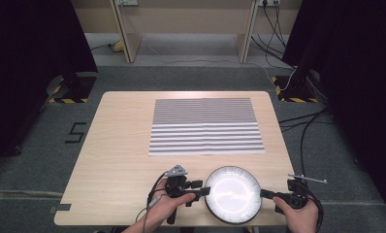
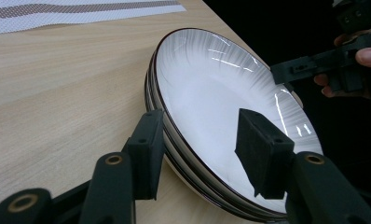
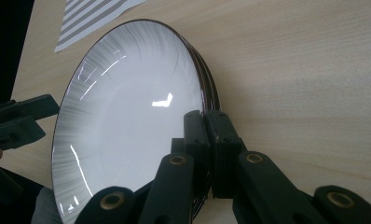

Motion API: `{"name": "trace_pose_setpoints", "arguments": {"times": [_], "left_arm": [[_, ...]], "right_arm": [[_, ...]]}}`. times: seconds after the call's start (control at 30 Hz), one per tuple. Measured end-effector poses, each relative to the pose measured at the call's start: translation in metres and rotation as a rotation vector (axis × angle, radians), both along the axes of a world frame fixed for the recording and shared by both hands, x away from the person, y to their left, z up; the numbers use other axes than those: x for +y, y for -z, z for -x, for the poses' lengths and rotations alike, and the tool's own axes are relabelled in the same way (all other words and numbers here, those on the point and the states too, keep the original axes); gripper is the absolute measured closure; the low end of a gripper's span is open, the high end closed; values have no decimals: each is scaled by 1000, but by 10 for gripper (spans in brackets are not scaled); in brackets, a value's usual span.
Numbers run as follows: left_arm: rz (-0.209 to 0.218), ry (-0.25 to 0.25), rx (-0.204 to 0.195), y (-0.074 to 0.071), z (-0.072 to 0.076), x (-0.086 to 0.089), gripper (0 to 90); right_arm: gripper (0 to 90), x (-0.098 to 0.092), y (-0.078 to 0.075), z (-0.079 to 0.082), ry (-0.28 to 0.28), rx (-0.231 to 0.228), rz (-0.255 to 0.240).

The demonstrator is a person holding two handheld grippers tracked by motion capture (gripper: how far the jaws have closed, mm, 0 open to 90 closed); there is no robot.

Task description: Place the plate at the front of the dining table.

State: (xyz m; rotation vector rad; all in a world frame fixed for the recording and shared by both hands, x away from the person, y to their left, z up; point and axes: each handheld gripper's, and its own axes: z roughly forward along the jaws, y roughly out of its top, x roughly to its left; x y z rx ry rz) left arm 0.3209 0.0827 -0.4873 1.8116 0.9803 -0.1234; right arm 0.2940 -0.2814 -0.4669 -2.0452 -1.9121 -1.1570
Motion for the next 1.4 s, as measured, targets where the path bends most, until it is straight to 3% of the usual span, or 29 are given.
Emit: {"name": "trace_pose_setpoints", "arguments": {"times": [0.17, 0.3, 0.9, 1.07, 1.17, 1.33, 1.4], "left_arm": [[-8, -8, 12, 3, 0, 1, 517], [-9, 2, 28, 5, 1, -1, 544], [-19, 13, 16, 5, 5, -3, 555], [-24, 13, 15, 6, 5, -3, 562], [-37, 10, 14, 6, 5, -3, 576], [-44, 2, 13, 6, 4, -1, 600], [-42, 2, 11, 4, 3, 1, 614]], "right_arm": [[884, 4, 1, -2, 2, -19, 13], [884, 13, -3, -1, 15, -29, 69], [875, 9, -8, 8, -28, -47, 98], [879, 12, -11, 7, -36, -28, 124], [880, 13, -10, 7, -31, -29, 120], [875, 18, -1, 9, -6, -25, 60], [871, 21, 1, 8, -7, -30, 68]]}}
